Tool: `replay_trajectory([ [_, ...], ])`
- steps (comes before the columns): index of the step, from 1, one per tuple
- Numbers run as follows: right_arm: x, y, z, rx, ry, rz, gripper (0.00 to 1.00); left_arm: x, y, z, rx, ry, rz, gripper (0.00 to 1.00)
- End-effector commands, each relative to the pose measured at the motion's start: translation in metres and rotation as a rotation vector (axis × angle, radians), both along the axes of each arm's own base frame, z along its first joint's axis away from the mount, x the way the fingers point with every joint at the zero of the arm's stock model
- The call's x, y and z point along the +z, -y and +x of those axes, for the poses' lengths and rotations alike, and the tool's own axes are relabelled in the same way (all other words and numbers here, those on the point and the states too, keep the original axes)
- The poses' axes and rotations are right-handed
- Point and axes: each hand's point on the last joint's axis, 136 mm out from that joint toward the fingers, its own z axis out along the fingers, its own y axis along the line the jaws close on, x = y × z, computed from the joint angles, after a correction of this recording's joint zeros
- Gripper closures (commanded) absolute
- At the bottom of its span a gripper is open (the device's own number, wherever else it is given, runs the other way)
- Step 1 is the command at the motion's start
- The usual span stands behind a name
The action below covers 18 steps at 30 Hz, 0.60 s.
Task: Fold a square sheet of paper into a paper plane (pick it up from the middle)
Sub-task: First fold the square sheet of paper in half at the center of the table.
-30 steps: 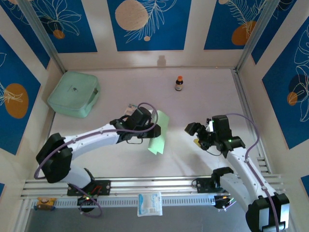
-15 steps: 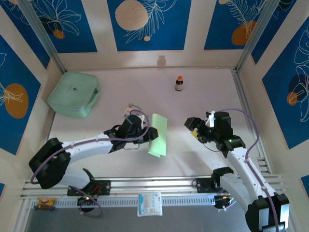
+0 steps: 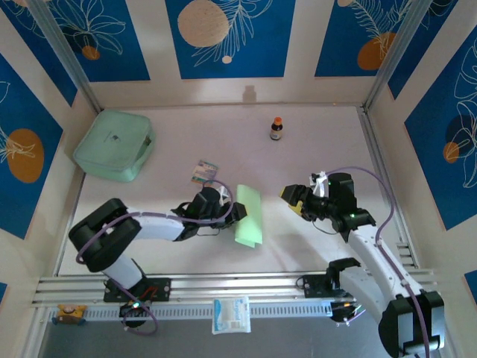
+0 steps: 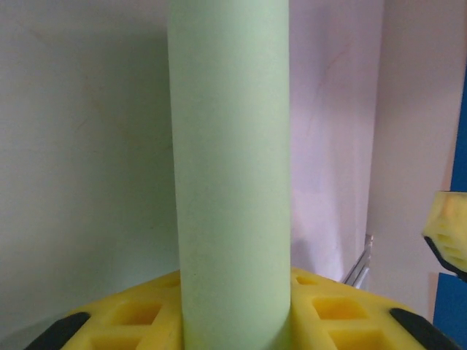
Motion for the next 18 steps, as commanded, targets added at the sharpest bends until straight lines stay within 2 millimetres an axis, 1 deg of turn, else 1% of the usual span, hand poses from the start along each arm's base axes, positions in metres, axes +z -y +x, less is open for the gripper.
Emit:
replay_trajectory([
  [1,0.004,-0.01,0.0,0.064,-0.003,0.03,0.28,0.006,0.01,0.002,-0.014,-0.002,-0.065,0.68],
  [6,-0.003,-0.013,0.003,0.056,-0.032,0.015,0.29,0.001,0.017,0.006,-0.04,-0.009,-0.064,0.68],
  [12,-0.013,-0.012,-0.002,0.047,-0.066,-0.011,0.29,-0.009,0.014,0.009,-0.049,-0.014,0.02,0.66],
  [18,-0.017,-0.012,-0.001,0.031,-0.08,-0.009,0.28,-0.008,0.02,0.014,-0.064,0.012,0.033,0.65],
])
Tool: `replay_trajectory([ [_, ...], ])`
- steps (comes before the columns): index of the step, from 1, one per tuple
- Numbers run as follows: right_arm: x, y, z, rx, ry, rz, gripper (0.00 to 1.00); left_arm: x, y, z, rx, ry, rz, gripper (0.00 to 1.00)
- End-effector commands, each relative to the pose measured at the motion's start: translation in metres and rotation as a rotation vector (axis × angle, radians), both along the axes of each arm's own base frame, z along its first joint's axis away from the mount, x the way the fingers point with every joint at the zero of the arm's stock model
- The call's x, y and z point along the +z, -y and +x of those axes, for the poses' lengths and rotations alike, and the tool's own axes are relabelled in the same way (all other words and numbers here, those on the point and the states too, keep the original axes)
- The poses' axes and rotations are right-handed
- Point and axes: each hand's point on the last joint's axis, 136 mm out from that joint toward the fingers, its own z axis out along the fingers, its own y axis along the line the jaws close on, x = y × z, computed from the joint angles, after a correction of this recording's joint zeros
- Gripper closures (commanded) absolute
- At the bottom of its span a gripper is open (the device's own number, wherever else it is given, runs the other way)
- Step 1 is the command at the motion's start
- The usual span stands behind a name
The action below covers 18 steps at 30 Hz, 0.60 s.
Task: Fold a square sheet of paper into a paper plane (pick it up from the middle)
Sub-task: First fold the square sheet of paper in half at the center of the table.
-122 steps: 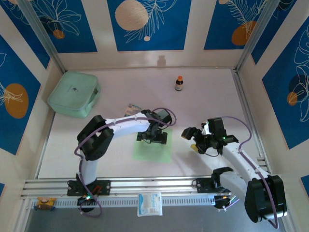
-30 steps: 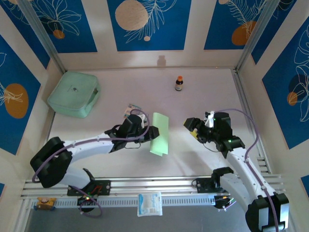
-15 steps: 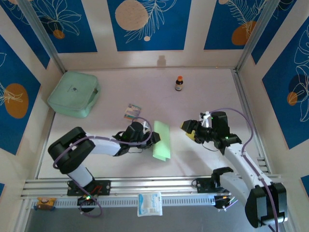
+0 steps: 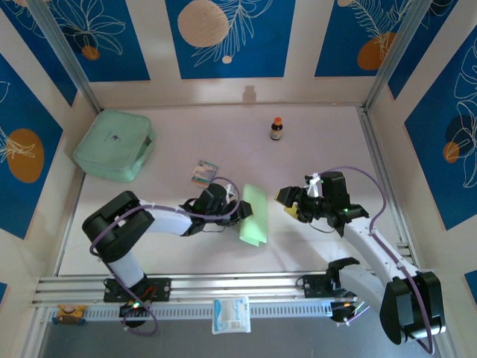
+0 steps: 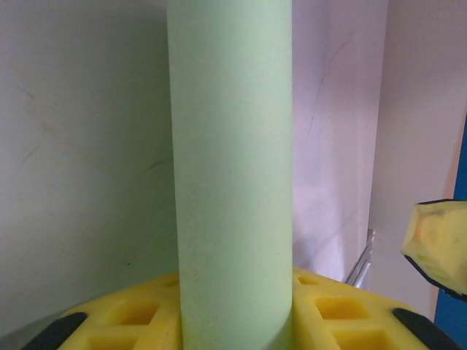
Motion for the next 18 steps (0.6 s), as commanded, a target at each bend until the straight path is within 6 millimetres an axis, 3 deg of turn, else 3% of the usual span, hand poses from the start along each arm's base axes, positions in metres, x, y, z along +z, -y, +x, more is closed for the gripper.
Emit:
replay_trajectory([
  [1,0.001,-0.002,0.0,-0.003,-0.005,0.004,0.29,-0.003,0.003,0.006,-0.019,0.014,0.029,0.65],
  [10,-0.006,-0.004,0.001,0.01,-0.037,-0.003,0.29,-0.015,0.01,0.017,-0.01,0.018,0.06,0.65],
  [18,-0.016,-0.007,-0.001,0.021,-0.075,-0.014,0.29,-0.028,0.002,0.016,-0.015,0.008,0.153,0.5],
])
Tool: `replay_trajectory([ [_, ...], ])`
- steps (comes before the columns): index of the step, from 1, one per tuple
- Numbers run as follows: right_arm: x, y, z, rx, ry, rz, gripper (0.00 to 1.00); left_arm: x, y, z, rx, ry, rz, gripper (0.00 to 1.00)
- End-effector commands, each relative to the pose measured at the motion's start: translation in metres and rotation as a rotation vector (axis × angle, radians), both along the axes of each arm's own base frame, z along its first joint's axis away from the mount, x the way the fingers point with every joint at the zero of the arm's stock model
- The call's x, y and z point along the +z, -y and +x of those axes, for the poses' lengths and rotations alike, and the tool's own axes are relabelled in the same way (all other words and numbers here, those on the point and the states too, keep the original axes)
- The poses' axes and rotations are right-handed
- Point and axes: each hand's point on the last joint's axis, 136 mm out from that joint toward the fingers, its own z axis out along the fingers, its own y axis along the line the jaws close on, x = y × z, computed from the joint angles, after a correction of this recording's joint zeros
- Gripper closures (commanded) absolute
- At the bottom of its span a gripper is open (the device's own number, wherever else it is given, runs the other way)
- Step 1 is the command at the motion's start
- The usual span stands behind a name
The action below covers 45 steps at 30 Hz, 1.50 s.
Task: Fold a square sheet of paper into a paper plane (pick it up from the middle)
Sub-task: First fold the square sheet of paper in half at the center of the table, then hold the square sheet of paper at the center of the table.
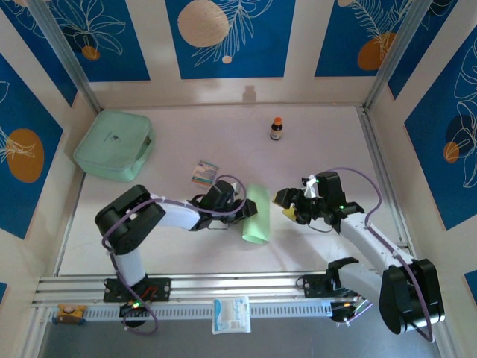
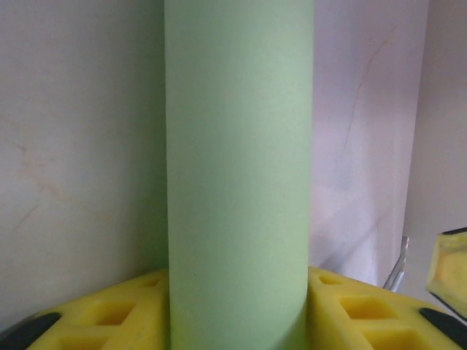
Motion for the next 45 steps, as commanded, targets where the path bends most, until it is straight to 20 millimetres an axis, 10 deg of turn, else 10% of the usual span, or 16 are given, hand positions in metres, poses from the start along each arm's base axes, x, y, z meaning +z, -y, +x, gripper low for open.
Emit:
replay_trajectory([
  [1,0.002,-0.003,0.001,0.008,-0.005,0.003,0.29,-0.007,-0.009,0.005,-0.001,0.015,0.09,0.48],
  [12,-0.001,-0.004,0.002,0.007,-0.014,-0.014,0.29,-0.002,-0.037,0.005,-0.067,0.045,0.364,0.29],
  [22,-0.008,-0.01,0.002,0.026,-0.035,-0.017,0.32,0.0,-0.041,0.008,-0.093,0.07,0.421,0.35],
  [45,-0.046,-0.053,0.009,0.079,-0.104,-0.094,0.81,-0.016,-0.045,0.01,-0.066,0.013,0.455,0.43],
])
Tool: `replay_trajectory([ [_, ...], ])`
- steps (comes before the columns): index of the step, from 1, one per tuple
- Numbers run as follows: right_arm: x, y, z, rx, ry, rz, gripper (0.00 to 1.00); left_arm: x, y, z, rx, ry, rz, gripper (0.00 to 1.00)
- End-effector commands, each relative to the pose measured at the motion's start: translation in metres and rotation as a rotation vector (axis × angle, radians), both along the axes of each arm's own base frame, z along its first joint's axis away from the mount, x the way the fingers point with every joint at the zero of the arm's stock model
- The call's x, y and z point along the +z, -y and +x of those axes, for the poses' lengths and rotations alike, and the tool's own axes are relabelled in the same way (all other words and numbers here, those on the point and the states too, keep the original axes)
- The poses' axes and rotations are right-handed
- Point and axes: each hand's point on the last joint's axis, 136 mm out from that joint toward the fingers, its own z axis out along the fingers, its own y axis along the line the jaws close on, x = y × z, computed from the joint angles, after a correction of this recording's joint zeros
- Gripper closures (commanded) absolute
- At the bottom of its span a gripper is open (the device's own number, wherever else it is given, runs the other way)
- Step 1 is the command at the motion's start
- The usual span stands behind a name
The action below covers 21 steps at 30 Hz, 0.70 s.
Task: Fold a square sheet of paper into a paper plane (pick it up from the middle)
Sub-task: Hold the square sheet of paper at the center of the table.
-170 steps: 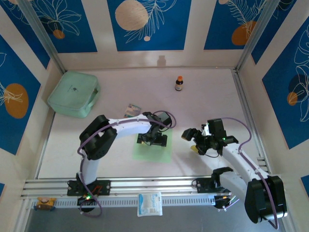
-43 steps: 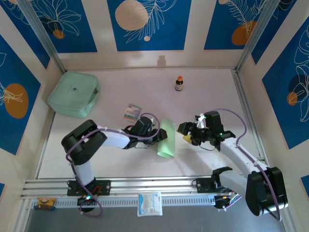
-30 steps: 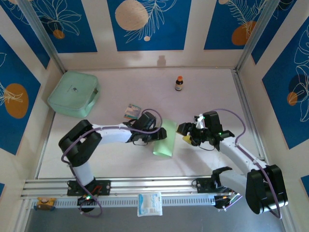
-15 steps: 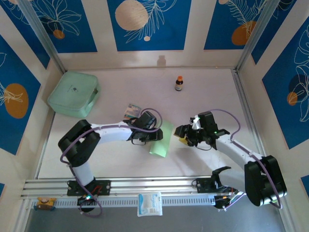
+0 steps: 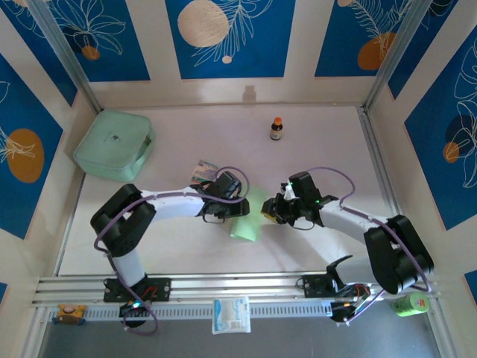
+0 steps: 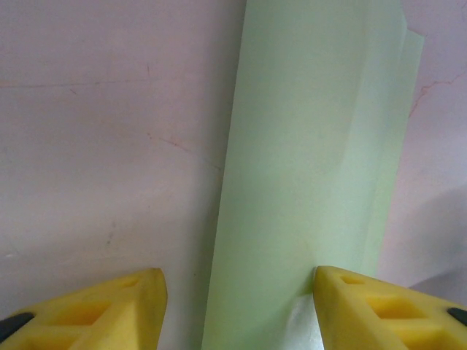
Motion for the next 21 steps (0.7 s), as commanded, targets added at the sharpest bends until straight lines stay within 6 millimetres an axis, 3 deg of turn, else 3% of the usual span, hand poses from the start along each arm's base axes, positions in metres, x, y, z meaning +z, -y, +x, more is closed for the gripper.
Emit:
replay_trajectory([
  [1,0.001,-0.006,0.01,-0.015,0.011,-0.014,0.85,-0.007,-0.001,0.0,-0.019,-0.025,0.027,0.43],
  [14,-0.025,-0.023,0.023,0.002,-0.033,-0.034,0.91,-0.016,0.0,-0.004,-0.03,-0.065,0.041,0.42],
  [21,-0.055,-0.011,0.013,0.072,-0.09,-0.133,0.91,-0.009,0.001,-0.005,-0.04,-0.063,0.031,0.38],
])
